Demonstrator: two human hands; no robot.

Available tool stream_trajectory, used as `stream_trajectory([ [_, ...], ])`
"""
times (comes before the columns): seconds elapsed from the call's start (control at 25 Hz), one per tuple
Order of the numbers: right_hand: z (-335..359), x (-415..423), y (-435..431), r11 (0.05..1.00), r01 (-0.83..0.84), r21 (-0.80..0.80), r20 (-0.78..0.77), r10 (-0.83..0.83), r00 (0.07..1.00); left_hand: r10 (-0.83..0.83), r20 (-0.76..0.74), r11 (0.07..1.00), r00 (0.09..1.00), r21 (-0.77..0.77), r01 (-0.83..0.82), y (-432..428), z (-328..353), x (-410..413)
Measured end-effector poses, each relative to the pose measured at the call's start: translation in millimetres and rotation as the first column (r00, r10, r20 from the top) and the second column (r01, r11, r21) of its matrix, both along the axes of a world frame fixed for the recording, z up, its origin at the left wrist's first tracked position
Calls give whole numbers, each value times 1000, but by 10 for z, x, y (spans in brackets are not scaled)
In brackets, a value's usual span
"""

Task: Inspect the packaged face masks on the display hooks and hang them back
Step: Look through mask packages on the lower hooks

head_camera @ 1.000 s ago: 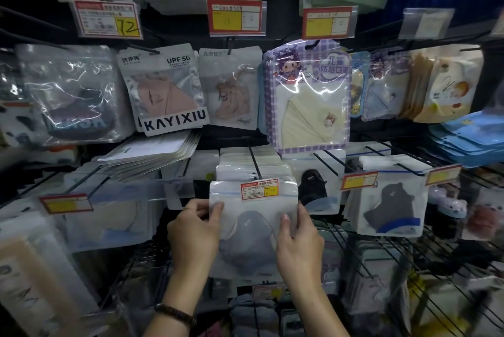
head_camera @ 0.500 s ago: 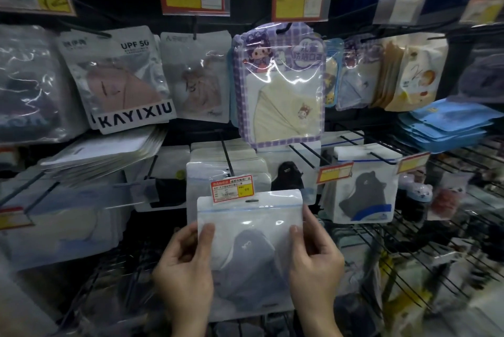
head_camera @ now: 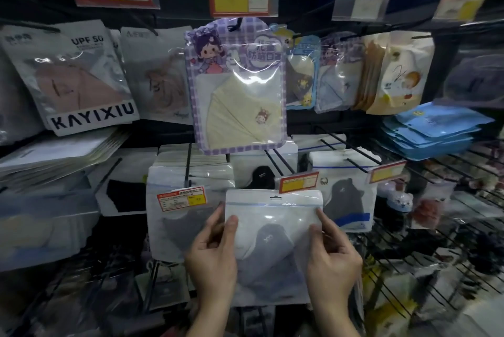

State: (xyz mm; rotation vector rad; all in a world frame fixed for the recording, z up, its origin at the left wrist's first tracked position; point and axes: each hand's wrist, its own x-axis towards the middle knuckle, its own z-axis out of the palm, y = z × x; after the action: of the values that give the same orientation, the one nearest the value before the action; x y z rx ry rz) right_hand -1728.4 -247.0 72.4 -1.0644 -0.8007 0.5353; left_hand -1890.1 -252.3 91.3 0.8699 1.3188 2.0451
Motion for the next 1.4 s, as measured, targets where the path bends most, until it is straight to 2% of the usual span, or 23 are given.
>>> stream_trajectory([
  [0.2, 126, 204, 147, 992, -64, 112, 66, 57, 996, 93, 58, 994, 994, 60, -97, 55, 112, 260],
  [0.48, 202, 354, 387, 981, -182, 70, 299, 153, 942, 206, -321, 976, 924, 133, -172, 260, 200, 381],
  [0.56, 213, 388, 422, 978, -202, 46, 375, 171, 911, 196, -373, 980, 907, 118, -163, 256, 199, 434],
  [0.72, 203, 408, 457, 978, -206, 1, 432, 186, 882, 192, -470, 981, 862, 106, -161, 234, 142, 478],
  [0.84, 127, 396, 460, 985, -167, 48, 474, 125, 871, 203, -555, 979, 807, 92, -183, 204, 68, 499],
  [1.04, 108, 416, 514, 985, -172, 29, 532, 130, 837, 163, -593, 984, 789, 38, -174, 195, 24, 544],
  [1.24, 154, 408, 482, 976, -142, 165, 529, 34, 848, 229, -616, 971, 753, 91, -220, 228, 6, 539],
  [1.4, 194, 391, 513, 992, -124, 19, 554, 93, 827, 226, -605, 968, 764, 52, -245, 257, 53, 572],
])
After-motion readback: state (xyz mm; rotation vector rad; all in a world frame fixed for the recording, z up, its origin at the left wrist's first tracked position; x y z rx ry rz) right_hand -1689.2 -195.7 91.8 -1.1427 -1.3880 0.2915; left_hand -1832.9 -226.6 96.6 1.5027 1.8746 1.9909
